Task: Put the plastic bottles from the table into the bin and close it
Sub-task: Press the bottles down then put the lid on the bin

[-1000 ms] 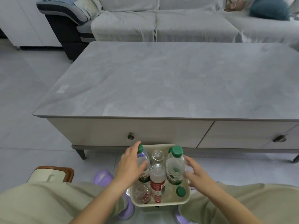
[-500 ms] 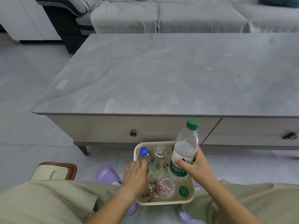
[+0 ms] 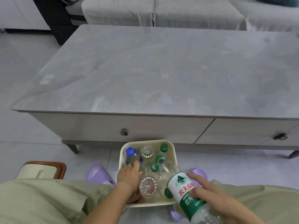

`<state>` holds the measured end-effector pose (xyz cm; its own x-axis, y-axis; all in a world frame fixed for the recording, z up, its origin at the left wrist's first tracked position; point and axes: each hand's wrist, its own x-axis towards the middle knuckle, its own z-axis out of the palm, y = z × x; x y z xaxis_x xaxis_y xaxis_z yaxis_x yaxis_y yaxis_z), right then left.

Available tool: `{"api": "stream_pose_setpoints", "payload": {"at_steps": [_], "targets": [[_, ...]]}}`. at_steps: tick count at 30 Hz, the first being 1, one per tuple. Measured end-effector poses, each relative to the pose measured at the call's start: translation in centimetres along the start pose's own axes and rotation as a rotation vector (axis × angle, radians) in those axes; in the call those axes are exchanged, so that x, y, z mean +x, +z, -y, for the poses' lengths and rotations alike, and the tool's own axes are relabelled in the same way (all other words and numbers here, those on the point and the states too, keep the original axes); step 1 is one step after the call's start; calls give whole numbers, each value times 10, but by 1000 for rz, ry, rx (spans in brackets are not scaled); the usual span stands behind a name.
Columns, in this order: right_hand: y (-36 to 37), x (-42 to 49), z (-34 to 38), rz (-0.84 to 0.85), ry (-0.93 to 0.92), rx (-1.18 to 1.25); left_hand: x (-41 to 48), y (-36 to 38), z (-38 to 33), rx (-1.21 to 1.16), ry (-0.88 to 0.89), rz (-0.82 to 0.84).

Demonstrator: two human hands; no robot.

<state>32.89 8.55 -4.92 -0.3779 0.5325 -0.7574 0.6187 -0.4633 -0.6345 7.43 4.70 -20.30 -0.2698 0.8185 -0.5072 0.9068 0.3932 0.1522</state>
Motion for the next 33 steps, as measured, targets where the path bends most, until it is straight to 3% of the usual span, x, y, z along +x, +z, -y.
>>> {"api": "stream_pose_setpoints", "payload": {"at_steps": [2,5,9,12,15,17,20,25,29,33], "targets": [[2,0,-1,46,-8,-44,0,0,3,-13,-5,49],[-5,1,5,-1,-62,30,-6,0,3,-224,-2,77],[-19,9,11,-65,-59,-198,-20,-6,-5,-486,16,-155],[-18,22,32,-114,14,-275,-37,-13,-19,-502,94,-184],[-14,34,52,-182,53,-85,-61,-14,-33,-411,201,-127],[-14,48,52,-289,-39,-107,-77,-9,-39,-241,301,-85],[-1,58,38,-431,-289,-472,-92,2,-40,-96,355,-84],[35,52,7,-489,-683,-1003,-93,31,-35,31,378,-212],[49,62,4,-517,-730,-1136,-87,36,-37,45,402,-224],[53,78,12,-594,-792,-1172,-68,25,-47,-25,211,-353]]}}
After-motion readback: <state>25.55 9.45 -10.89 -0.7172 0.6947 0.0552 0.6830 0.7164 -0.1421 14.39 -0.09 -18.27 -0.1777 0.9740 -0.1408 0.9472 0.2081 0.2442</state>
